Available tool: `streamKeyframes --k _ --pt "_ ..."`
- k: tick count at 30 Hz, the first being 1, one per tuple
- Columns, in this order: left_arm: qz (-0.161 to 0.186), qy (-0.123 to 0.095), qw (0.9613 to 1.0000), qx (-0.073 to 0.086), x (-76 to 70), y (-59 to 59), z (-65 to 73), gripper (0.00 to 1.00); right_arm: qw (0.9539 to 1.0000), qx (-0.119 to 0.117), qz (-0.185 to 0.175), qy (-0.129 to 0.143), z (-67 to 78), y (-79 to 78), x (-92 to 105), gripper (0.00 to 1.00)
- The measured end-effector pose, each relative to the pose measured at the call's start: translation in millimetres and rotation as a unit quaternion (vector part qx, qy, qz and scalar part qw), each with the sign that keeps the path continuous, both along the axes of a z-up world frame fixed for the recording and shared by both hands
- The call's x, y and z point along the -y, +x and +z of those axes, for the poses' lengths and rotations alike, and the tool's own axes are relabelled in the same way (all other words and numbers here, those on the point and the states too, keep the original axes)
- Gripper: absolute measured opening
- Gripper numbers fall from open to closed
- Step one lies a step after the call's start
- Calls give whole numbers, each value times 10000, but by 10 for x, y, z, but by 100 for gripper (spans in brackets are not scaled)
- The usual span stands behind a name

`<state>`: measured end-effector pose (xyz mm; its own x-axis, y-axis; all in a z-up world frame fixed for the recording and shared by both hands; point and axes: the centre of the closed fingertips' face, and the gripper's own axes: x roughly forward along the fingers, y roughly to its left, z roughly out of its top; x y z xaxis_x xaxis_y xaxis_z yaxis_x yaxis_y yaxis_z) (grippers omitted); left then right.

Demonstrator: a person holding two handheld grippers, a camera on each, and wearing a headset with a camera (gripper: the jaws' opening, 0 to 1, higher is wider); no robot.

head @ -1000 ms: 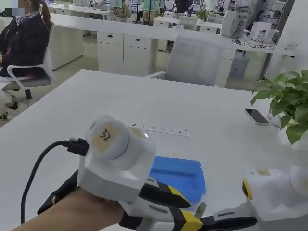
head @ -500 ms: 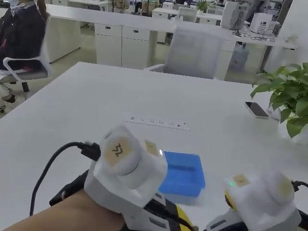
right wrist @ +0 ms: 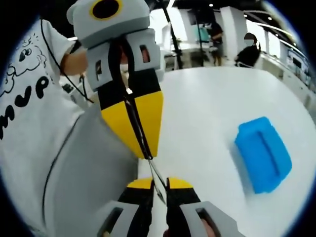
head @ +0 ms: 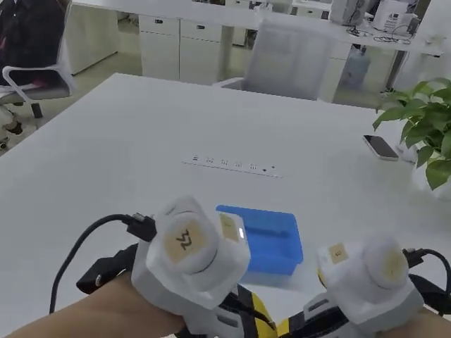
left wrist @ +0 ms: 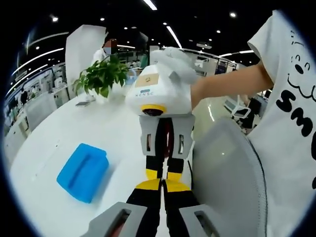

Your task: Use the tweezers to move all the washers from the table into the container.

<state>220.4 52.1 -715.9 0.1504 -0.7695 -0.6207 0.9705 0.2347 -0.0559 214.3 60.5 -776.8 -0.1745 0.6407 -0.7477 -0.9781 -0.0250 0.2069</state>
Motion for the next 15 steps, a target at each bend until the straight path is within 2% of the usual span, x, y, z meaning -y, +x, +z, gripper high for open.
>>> streamKeyframes --k 4,6,8,10,12,15 --pt "-154 390 9986 323 -64 98 -204 0 9985 411 -93 -357 -153 175 51 6" --pt "-187 431 9983 345 -67 119 -269 0 9979 471 -119 -429 -210 219 54 6" --pt "-236 517 9974 453 -82 172 -353 0 9969 466 -243 -579 -279 271 69 6" --pt "-306 672 9954 605 -105 222 -450 0 9953 569 -365 -689 -341 338 76 7" --pt "-325 733 9946 654 -115 256 -537 0 9940 606 -512 -751 -413 395 78 8" --pt "-263 784 9946 623 -138 328 -667 0 9925 652 -670 -791 -514 451 75 9"
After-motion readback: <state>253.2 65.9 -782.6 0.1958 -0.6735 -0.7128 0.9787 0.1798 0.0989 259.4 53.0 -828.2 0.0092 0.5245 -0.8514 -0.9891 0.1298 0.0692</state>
